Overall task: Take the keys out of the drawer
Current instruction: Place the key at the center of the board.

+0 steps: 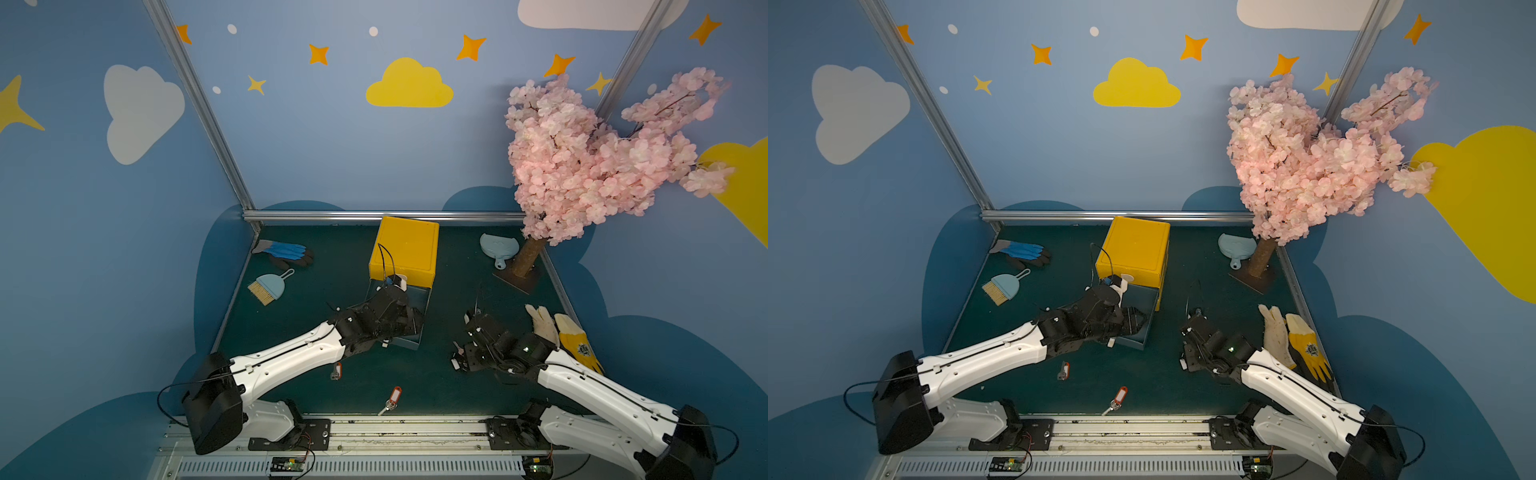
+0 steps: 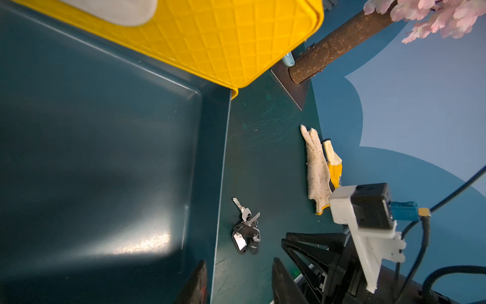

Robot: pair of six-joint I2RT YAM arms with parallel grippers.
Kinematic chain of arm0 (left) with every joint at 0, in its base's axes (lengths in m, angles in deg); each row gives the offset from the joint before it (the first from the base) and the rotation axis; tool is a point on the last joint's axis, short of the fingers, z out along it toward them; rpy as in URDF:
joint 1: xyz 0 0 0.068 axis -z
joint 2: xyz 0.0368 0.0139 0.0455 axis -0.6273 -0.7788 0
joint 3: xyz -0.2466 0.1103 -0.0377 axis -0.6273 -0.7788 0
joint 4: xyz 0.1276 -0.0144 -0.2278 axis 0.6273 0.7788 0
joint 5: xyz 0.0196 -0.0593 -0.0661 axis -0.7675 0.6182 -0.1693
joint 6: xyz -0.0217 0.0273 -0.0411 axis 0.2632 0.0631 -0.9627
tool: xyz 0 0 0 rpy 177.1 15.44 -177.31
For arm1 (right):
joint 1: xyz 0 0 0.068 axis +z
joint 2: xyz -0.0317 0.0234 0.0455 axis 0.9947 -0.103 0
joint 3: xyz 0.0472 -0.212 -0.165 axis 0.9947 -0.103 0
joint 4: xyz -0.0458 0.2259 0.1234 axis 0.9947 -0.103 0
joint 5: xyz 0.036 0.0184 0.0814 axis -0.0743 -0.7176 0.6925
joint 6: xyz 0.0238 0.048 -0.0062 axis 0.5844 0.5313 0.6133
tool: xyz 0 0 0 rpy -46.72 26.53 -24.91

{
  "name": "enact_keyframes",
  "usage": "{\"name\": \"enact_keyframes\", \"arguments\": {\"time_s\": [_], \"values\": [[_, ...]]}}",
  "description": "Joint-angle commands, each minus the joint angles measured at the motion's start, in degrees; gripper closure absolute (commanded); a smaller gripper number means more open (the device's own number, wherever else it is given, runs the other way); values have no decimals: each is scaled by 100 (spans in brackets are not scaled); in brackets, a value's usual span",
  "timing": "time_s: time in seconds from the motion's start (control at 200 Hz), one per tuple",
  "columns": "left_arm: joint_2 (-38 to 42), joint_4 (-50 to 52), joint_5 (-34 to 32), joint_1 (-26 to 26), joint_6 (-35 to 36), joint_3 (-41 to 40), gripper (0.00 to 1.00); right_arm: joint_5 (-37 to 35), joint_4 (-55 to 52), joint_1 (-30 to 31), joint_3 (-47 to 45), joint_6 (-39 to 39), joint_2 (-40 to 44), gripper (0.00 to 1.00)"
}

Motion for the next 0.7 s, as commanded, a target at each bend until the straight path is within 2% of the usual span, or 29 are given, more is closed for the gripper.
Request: {"name": "enact_keyframes", "arguments": {"time_s": [0.0,0.165,0.355,0.541,0.691], "values": [[560,421,-181,-70,71,-218,58,51,100,-19,365,-159,61,80],[1510,1207,-616,-147,575,-520,58,21,166,-20,894,-495,78,73],[2525,1910,-901,-182,836,-965,59,53,486,-37,2218,-1014,-710,71],[3137,2163,-861,-147,235,-1536,60,62,528,-97,3746,-1110,-1869,72],[3468,1633,-952,-31,-310,-2198,61,304,683,-274,4689,-959,-2680,79]]}}
